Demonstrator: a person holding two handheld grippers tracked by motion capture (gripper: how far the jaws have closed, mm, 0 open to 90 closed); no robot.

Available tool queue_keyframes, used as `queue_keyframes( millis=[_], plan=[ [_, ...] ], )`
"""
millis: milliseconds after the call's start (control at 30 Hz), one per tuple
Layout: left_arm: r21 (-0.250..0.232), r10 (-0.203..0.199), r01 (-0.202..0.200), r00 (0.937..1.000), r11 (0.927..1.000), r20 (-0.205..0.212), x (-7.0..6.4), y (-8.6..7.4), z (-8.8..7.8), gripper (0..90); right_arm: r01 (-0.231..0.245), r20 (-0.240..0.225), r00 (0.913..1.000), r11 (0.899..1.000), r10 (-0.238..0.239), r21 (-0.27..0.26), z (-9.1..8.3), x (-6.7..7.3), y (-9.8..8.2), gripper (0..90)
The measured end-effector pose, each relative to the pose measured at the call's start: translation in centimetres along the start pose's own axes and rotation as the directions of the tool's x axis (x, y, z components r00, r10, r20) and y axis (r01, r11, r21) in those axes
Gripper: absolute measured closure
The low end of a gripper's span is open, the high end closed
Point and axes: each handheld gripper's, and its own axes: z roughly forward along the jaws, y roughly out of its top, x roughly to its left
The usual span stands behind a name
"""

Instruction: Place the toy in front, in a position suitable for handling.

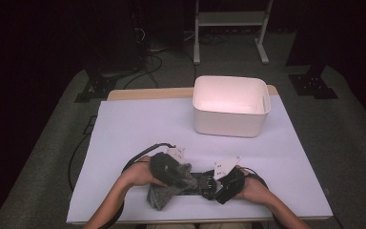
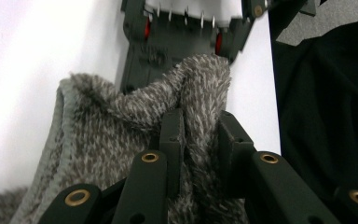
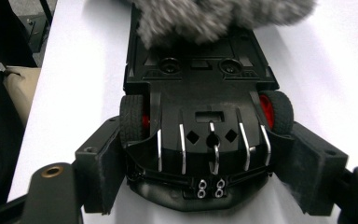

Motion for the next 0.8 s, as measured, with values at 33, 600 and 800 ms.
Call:
queue_keyframes(
  millis=[33, 600, 800],
  plan=[
    [0.0, 0.0, 0.0, 1.0, 1.0, 0.0, 0.0, 0.0, 0.0, 74.4, 0.0, 0.0, 1.0, 1.0, 0.0, 0.0, 0.0, 0.0, 0.0, 22.9],
    [0.024, -0.019, 0.02, 0.9995, 0.9995, -0.025, 0.1, -1.3, -0.8, 74.2, -0.008, 0.0, 1.0, 1.0, 0.008, -0.006, 0.0, 0.0, 0.1, 22.9],
    [0.031, 0.043, -0.043, 0.999, 0.9986, 0.008, 0.1, 2.0, 0.9, 74.2, -0.011, -0.001, 0.9999, 1.0, 0.011, -0.007, 0.0, 0.0, 0.1, 22.9]
  ],
)
